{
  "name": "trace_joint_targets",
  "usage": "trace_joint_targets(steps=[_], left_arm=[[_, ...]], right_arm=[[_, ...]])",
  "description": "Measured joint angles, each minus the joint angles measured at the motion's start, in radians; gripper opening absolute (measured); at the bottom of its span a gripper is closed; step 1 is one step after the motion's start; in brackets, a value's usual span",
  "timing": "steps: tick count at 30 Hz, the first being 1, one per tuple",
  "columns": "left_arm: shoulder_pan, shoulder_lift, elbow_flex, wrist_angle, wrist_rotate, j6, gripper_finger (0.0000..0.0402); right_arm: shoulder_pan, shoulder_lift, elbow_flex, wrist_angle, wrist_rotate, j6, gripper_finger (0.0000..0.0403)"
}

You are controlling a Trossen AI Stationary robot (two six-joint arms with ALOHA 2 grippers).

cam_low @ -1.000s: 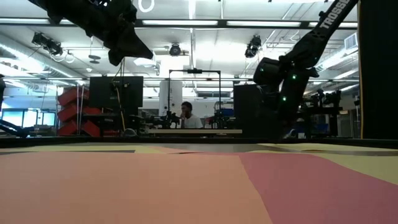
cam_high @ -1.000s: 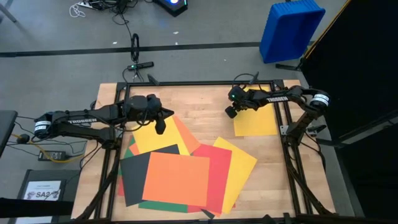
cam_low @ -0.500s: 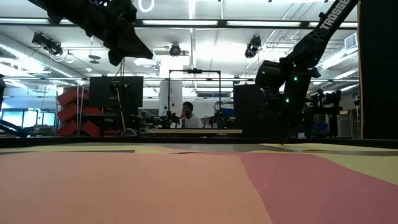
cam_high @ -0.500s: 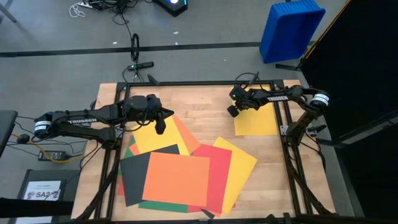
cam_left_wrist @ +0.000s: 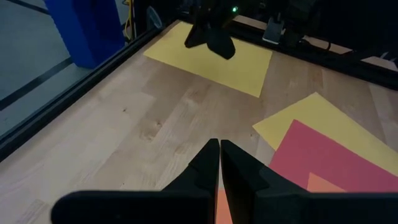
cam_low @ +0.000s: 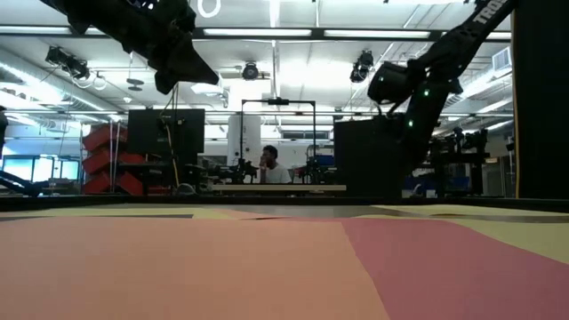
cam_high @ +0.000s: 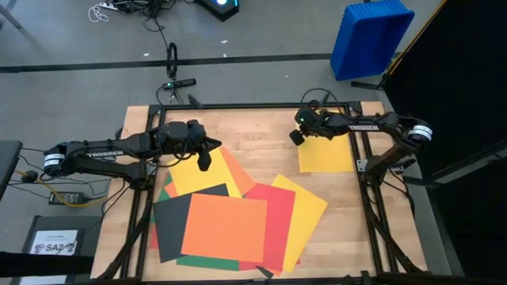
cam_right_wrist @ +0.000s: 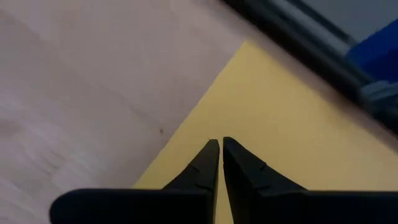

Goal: Organize paper
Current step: Stack the yellow colored paper on top of the yellow colored paper

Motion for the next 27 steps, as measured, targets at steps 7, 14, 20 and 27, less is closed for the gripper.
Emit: trace_joint_targets(steps=[7, 14, 20, 27], left_arm=[[0.0, 0.0, 0.0, 0.0, 0.033, 0.004, 0.0], [0.0, 0.0, 0.0, 0.003, 0.065, 0.006, 0.0], [0.0, 0.0, 0.0, 0.003, 0.066, 0.007, 0.0], [0.0, 0.0, 0.0, 0.037, 0.066, 0.007, 0.0]], right_arm=[[0.038, -0.031, 0.0, 0.031, 0.001, -0.023, 0.0001], [0.045, -0.028, 0.0, 0.042, 0.001, -0.039, 0.0002], [0.045, -0.027, 0.0, 0.051, -0.007, -0.045, 0.0002], [0.059, -0.027, 0.0, 0.055, -0.035, -0.067, 0.0001]])
